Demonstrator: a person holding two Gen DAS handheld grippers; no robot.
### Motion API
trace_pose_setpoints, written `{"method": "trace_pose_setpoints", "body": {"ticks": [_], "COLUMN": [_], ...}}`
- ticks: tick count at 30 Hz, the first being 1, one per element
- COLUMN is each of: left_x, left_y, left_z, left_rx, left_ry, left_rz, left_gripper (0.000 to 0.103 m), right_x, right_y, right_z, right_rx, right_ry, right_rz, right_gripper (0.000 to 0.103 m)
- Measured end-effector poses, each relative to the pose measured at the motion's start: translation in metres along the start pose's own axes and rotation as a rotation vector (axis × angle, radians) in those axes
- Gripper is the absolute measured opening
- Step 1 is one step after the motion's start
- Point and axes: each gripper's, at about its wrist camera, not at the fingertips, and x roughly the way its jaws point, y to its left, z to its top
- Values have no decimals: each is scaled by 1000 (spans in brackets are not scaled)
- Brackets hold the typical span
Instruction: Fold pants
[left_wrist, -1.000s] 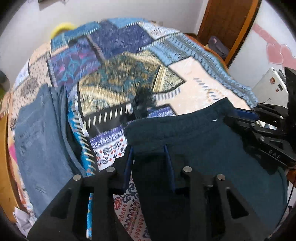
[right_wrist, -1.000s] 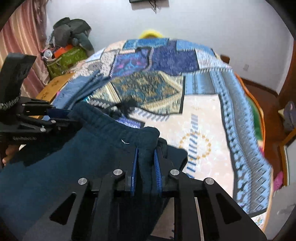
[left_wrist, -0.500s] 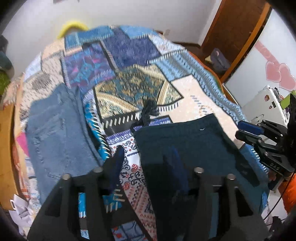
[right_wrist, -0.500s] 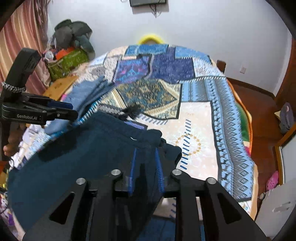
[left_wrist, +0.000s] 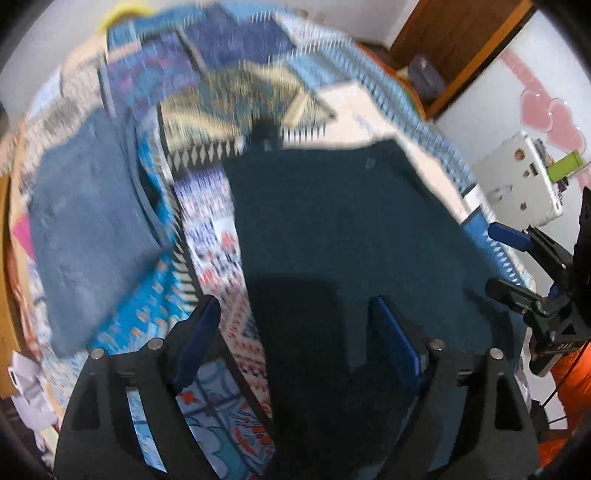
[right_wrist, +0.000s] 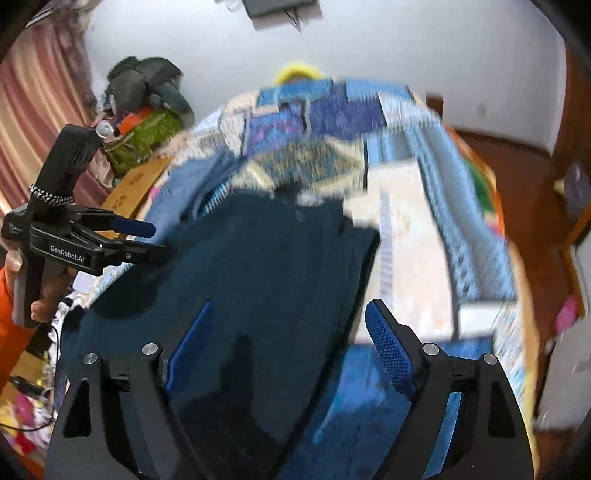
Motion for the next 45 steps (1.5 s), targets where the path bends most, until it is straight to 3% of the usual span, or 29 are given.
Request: {"method": "trace_pose_setpoints", "body": {"ticks": [7, 12, 14, 16, 22, 26, 29, 35, 45], "left_x": [33, 46, 51, 57, 60, 46, 30, -24, -135], "left_y": [19, 18, 17, 17, 10, 12, 11, 3, 36], "left_z": [10, 20, 24, 28, 31, 26, 24, 14, -3], "left_rx": [-91, -93, -94, -104, -95, -102, -80, -8, -39], "left_ry": [124, 153, 160, 156, 118, 63, 16, -138, -424], "left_rz": [-139, -171, -187, -207, -228, -218, -198, -131, -41], "left_gripper": [88, 90, 90, 89, 68, 47, 37, 30, 27], "right_x": [35, 63, 67, 70, 73, 65, 57, 38, 1], "right_y": [-21, -31, -29, -27, -27, -17, -7, 17, 85], "right_z": [-12, -6, -4, -1, 5, 11, 17, 39, 101], "right_rx": [117, 215, 216, 211, 232, 168, 115, 20, -171], "right_ry": [116, 183, 188, 191, 201, 183, 158, 80, -116], "right_rz": [114, 244, 258, 269, 295, 264, 234, 207, 208], "right_gripper": [81, 81, 79, 74, 40, 32, 30, 28, 27]}}
